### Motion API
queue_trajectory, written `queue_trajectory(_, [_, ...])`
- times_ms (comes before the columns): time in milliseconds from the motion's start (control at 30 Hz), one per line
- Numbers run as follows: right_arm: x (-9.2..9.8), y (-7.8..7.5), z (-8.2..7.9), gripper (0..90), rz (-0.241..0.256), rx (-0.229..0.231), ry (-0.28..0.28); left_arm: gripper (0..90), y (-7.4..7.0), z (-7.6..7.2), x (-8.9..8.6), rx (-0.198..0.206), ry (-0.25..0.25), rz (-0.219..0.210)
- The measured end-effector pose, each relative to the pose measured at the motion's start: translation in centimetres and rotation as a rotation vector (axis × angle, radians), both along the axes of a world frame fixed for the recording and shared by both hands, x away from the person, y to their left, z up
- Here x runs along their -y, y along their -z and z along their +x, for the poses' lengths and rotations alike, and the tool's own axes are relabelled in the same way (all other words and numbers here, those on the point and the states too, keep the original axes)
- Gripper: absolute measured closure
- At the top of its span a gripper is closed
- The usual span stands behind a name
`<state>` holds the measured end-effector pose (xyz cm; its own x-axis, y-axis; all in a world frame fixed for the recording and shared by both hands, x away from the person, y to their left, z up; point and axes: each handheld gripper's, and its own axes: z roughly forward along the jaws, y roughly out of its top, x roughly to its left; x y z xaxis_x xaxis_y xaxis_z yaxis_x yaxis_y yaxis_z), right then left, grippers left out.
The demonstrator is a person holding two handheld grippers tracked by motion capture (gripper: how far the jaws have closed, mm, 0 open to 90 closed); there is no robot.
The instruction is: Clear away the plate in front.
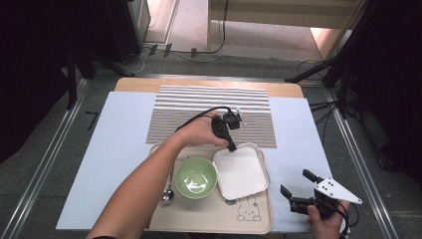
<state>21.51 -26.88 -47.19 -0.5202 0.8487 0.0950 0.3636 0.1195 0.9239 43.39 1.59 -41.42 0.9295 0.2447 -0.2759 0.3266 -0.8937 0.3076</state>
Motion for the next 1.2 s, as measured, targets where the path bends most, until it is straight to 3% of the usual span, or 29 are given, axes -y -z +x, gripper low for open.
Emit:
queue_trajectory(133, [0.2, 0.0, -0.1, 3.1, 0.003, 0.0, 0.004, 90.0, 0.2, 0.0, 0.1, -0.014, 0.004, 0.006])
queue_trajectory(267, [0.3, 0.0, -0.1, 3.1, 0.002, 0.0, 0.005, 90.0, 0.3, -0.3, 0.3, -0.02, 0.039, 0.014])
queue_trajectory(633, [0.1, 0.0, 0.0, 3.1, -0.001, -0.001, -0.001, 90.0, 0.4, -0.7, 0.7, -0.011, 0.069, -0.004])
queue_trajectory(1200, [0.1, 0.0, -0.1, 3.1, 0.001, -0.002, 0.0, 90.0, 0.8, -1.1, 1.8, -0.027, 0.134, 0.037])
